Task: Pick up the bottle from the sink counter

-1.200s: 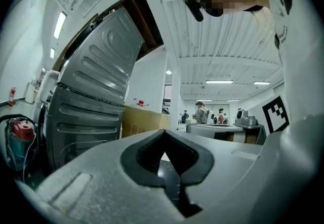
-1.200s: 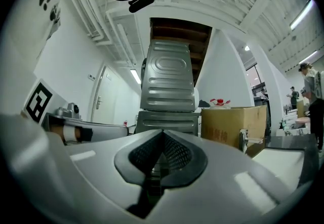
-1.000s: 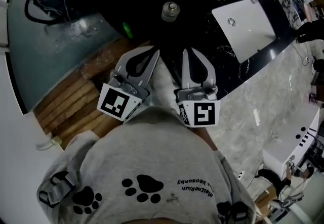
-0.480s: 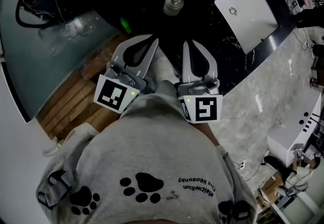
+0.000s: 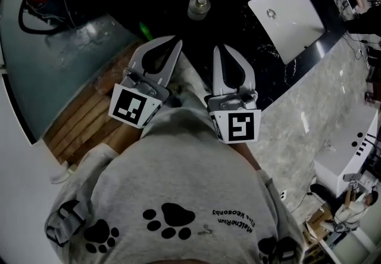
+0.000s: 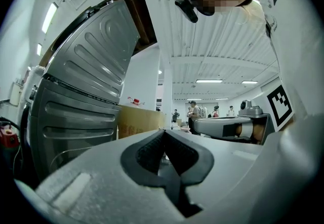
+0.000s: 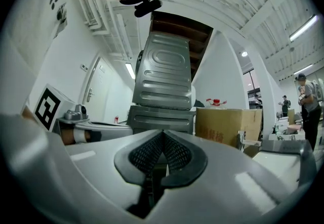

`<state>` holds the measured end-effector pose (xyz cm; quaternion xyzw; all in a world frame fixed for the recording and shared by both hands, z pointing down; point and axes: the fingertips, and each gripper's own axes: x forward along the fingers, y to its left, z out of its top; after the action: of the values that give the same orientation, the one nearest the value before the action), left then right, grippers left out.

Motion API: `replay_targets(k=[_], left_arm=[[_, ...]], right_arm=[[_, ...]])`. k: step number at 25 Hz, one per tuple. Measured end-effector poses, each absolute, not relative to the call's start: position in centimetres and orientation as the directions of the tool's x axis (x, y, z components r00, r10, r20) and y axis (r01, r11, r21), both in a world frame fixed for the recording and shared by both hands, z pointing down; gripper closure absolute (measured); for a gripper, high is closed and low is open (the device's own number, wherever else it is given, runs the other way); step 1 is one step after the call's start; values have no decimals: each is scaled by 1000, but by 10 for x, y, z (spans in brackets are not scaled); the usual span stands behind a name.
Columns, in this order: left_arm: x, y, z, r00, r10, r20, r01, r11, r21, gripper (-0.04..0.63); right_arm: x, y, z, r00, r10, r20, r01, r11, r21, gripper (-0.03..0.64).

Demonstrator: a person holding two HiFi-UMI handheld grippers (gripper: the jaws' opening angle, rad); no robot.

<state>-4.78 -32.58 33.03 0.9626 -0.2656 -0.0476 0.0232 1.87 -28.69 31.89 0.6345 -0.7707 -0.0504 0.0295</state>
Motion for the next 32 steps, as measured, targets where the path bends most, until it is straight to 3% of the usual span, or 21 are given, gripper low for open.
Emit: replay_targets(k=[32], left_arm=[[-7, -376, 375, 887, -460, 33, -461, -880, 114, 597]], right_arm=[[40, -338, 356, -199, -977, 76, -979, 202, 33, 617]])
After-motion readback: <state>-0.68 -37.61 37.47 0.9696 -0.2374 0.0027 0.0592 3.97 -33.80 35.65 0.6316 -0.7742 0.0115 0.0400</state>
